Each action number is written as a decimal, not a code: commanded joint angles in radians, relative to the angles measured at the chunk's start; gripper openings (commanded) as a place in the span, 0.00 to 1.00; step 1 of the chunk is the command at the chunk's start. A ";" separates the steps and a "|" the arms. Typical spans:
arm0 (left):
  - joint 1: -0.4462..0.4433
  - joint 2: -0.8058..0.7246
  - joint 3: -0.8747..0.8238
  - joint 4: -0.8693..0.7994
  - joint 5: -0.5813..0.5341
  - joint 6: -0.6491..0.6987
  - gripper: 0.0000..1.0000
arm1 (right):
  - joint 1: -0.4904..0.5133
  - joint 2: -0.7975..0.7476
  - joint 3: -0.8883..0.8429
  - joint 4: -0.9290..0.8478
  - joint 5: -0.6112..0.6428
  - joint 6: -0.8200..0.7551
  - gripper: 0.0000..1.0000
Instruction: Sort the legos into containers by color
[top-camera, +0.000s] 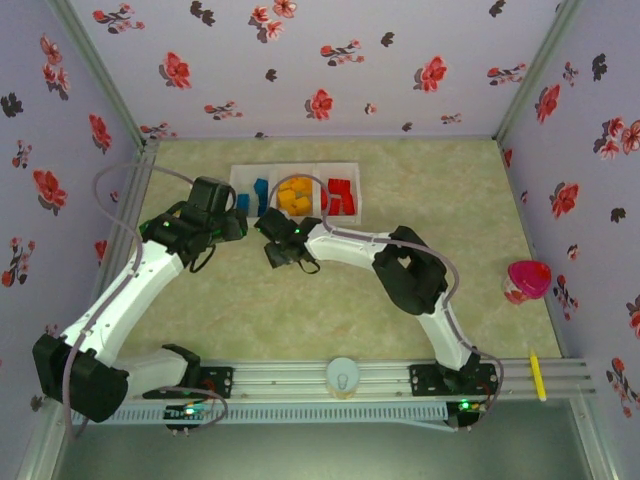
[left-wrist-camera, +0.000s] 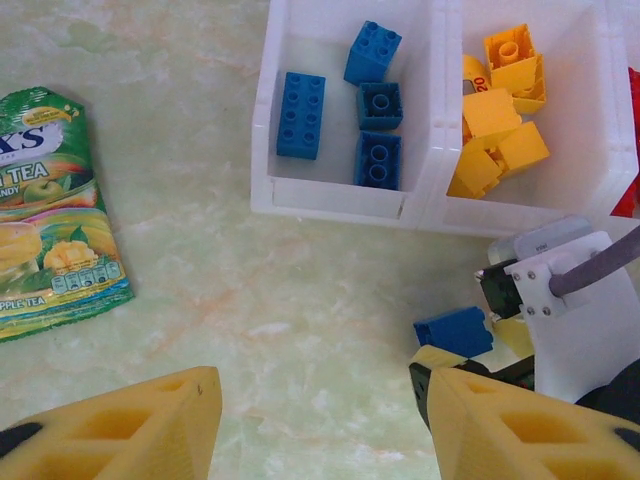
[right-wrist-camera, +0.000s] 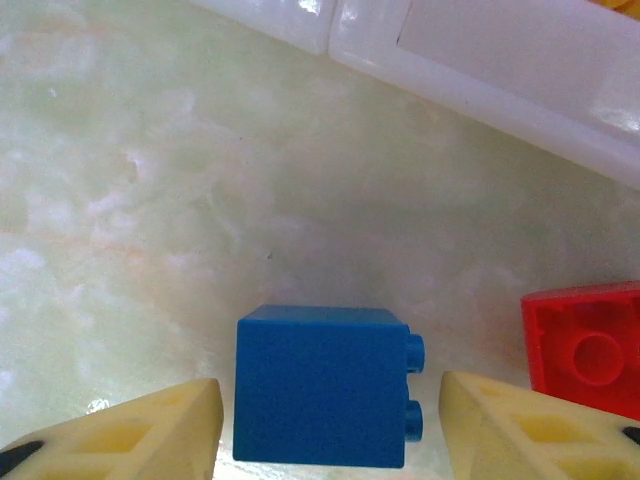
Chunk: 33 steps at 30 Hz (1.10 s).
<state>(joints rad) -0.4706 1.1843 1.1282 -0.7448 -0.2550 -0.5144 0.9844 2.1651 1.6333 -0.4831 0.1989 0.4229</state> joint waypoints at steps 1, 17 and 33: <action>0.011 -0.014 -0.001 -0.032 -0.019 0.004 0.57 | 0.007 0.040 0.041 -0.042 0.030 -0.013 0.56; 0.020 -0.017 0.017 -0.047 -0.019 0.010 0.56 | 0.005 0.011 0.047 -0.051 0.038 -0.043 0.38; 0.035 -0.033 0.030 -0.066 -0.020 0.018 0.56 | 0.005 -0.075 0.177 -0.057 0.073 -0.132 0.37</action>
<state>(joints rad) -0.4450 1.1812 1.1309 -0.7853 -0.2550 -0.5137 0.9844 2.0941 1.7527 -0.5224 0.2405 0.3305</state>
